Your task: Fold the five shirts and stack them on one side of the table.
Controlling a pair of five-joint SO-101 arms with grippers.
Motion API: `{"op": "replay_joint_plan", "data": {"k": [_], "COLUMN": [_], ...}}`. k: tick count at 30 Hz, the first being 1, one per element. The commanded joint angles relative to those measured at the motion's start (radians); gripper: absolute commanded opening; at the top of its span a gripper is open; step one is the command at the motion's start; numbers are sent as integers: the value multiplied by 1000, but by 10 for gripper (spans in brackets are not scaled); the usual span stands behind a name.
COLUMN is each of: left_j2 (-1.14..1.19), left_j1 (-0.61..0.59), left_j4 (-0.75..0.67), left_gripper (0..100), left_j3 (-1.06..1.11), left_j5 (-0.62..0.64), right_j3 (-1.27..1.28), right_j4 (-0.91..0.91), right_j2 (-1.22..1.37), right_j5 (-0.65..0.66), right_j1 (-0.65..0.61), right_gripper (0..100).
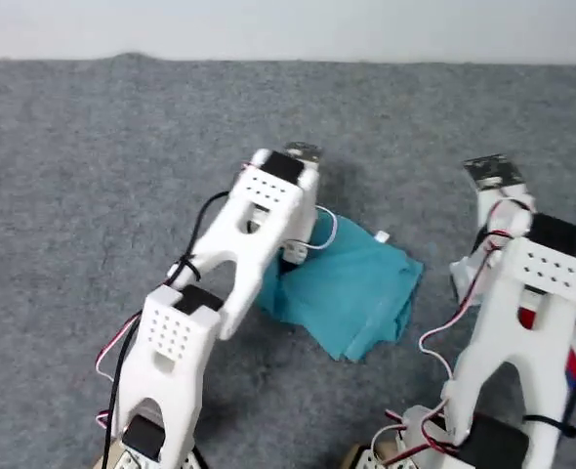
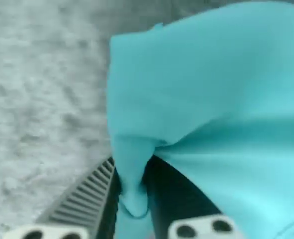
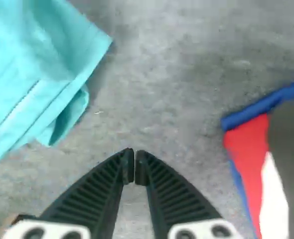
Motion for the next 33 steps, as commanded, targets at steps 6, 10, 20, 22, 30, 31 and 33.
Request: {"op": "replay_joint_plan", "data": {"k": [6, 10, 20, 22, 30, 31, 33], "left_j2": [-5, -15, -91, -107, -269, -292, -338], "left_j1": [-40, -77, -176, -187, -272, -282, -299], "left_j4": [34, 34, 34, 34, 34, 34, 34], "left_gripper": [35, 125, 224, 224, 224, 224, 224], "left_j3": [-30, -35, -130, -156, -65, -41, 13], "left_j5": [-29, -87, -126, -129, -186, -198, -216], "right_j3": [-48, -34, -28, -32, -34, -34, -34], "right_j4": [58, 54, -42, -76, -291, -303, -315], "right_j2": [-27, -21, 160, 219, 435, 463, 510], "right_j5": [-232, -308, -319, -319, -319, -319, -319], "right_j1": [-206, -332, -472, -467, -438, -441, -446], "right_gripper": [276, 281, 281, 281, 279, 279, 278]}}
